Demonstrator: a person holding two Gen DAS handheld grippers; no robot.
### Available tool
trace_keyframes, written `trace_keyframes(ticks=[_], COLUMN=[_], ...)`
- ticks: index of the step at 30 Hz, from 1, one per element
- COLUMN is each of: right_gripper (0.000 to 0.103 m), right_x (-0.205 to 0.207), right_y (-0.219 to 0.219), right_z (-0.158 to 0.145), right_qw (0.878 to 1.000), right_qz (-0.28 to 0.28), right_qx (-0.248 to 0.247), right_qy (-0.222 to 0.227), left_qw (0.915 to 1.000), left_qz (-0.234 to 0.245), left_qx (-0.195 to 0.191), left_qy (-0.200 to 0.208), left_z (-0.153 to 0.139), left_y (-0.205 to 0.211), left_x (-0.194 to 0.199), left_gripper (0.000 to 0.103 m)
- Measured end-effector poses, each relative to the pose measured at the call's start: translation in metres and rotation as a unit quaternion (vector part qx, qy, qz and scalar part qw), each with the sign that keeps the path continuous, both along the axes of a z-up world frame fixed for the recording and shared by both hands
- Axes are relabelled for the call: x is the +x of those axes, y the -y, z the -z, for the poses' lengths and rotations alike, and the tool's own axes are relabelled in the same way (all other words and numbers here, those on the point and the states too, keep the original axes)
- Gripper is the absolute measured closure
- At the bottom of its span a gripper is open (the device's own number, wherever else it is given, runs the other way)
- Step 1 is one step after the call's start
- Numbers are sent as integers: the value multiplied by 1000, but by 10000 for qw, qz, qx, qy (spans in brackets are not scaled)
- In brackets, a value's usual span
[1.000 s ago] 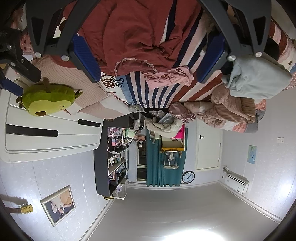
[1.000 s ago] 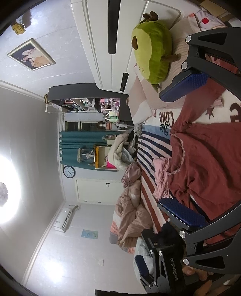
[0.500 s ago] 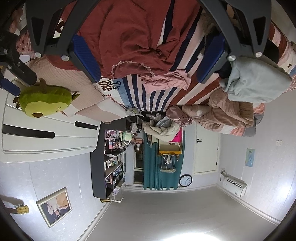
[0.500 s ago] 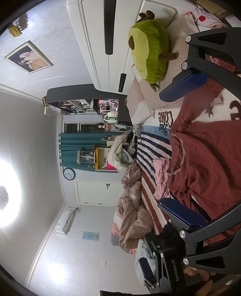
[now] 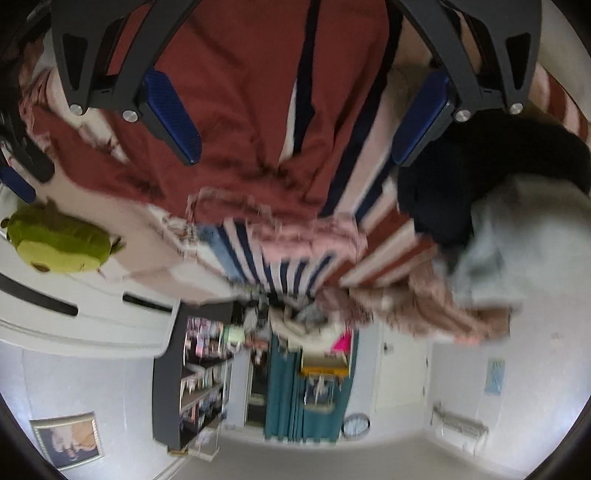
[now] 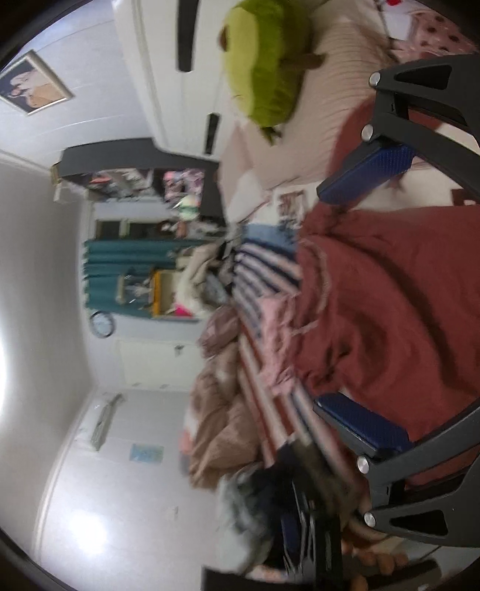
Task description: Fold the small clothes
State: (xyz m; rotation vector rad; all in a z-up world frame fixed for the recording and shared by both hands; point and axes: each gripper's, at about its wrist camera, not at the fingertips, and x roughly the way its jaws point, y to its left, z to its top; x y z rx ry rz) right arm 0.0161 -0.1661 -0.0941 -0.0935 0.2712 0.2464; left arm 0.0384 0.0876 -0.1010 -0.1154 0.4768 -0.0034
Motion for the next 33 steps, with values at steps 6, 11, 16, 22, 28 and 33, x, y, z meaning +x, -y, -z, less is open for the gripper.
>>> trace_keyframes(ticks=[6,11,16,22,28,33], right_gripper=[43,42,42,42,41,37], right_x=[23,33,44,45,40,31], right_y=[-6,-9,-10,-9,8,38], right_z=[37,37,38,37,33,33], right_qw=[9979,9976,9971,9965,9969,9965], right_qz=[-6,-8,-8,-41,-71,9], right_qx=[-56,-59,55,84,388,584], right_qy=[-639,-690,-755,-826,-674,-597], left_qw=[9942,9865,9878,9948,9989,9917], left_qz=[-95,189,274,143,393,1240], left_qx=[149,178,33,242,191,329], left_qy=[-1064,-1614,-1531,-981,-184,17], left_z=[73,114,114,85,21,-15], left_y=[-27,-35,-33,-23,-6,49], left_x=[21,24,26,22,23,36], left_gripper=[40,54,97,98,98,98])
